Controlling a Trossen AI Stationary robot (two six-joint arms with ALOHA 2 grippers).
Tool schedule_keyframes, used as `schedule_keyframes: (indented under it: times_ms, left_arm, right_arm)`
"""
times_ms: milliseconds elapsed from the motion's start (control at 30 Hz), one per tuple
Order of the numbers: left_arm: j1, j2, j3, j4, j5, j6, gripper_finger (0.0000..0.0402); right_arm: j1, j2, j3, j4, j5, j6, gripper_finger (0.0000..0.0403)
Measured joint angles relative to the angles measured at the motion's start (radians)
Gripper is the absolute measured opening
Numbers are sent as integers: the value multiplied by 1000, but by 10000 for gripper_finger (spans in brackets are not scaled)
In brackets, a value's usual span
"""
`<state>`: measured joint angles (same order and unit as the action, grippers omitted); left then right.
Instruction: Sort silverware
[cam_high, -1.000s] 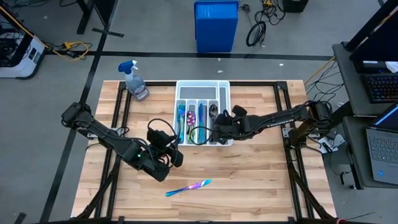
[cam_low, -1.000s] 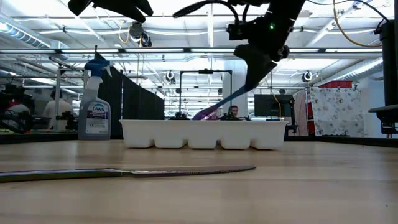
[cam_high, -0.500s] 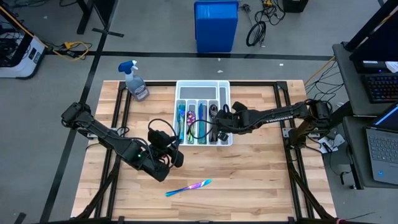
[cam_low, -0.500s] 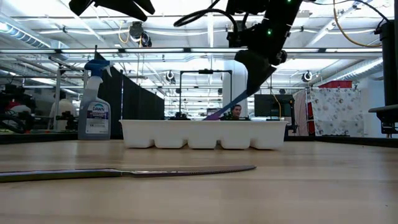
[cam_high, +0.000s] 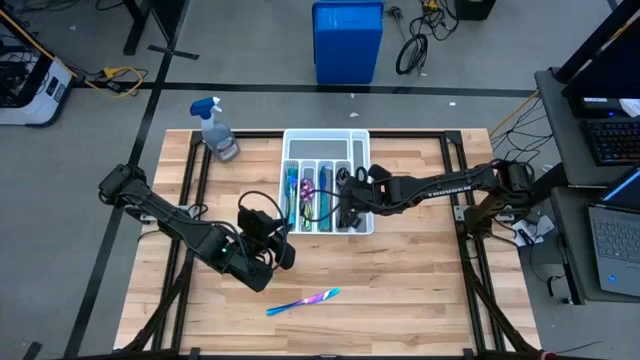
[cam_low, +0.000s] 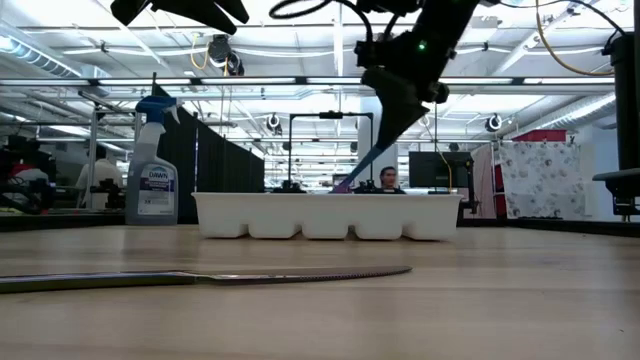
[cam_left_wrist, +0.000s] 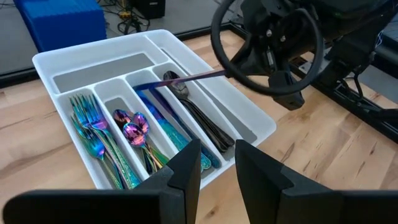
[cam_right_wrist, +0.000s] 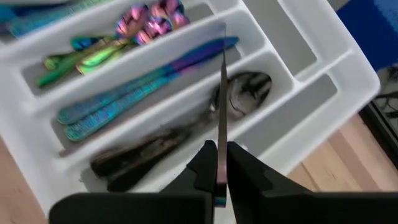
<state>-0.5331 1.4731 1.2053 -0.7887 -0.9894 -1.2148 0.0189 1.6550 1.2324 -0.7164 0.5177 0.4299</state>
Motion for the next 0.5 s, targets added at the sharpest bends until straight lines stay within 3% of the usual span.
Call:
schedule_keyframes:
  times_ms: [300,500]
  left_arm:
    - [0,0,0,0,3,0,84]
    - [0,0,0,-1,13,0,84]
  right_arm:
    - [-1,0,-1,120,-36,-40,14]
    - [2,0,-1,155,-125,-52,14]
